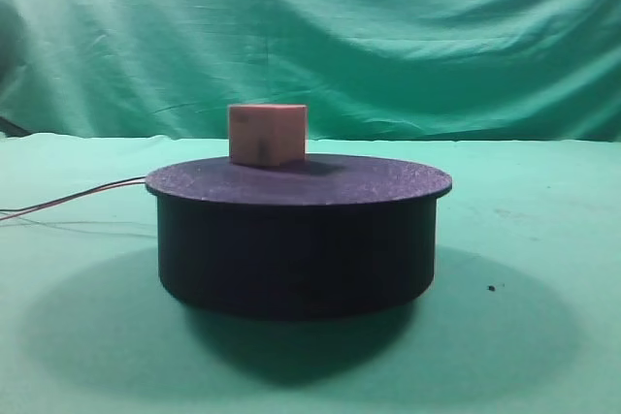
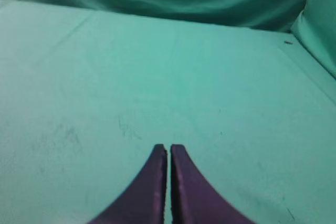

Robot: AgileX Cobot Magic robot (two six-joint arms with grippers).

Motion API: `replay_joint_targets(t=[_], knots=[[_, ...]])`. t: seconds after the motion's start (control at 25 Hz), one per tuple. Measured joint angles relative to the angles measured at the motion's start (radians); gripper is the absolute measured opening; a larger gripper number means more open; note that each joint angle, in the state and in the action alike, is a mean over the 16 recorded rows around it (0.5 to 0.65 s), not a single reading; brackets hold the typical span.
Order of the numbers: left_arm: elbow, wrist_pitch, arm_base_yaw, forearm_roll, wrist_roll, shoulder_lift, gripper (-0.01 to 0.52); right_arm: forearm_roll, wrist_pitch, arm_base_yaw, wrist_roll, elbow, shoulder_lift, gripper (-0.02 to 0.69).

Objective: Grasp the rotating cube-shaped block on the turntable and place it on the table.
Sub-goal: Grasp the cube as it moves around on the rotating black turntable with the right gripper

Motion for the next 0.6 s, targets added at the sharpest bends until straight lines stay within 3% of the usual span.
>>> replay_joint_targets(t=[0.2,0.6], knots=[[0.0,0.0,0.0,0.0,0.0,0.0,0.0,0.039,0.054,0.0,-0.001,-0.084,0.068,0.0],[0.0,0.0,0.0,0.0,0.0,0.0,0.0,0.077,0.354,0.0,-0.053,-0.231,0.271,0.0]])
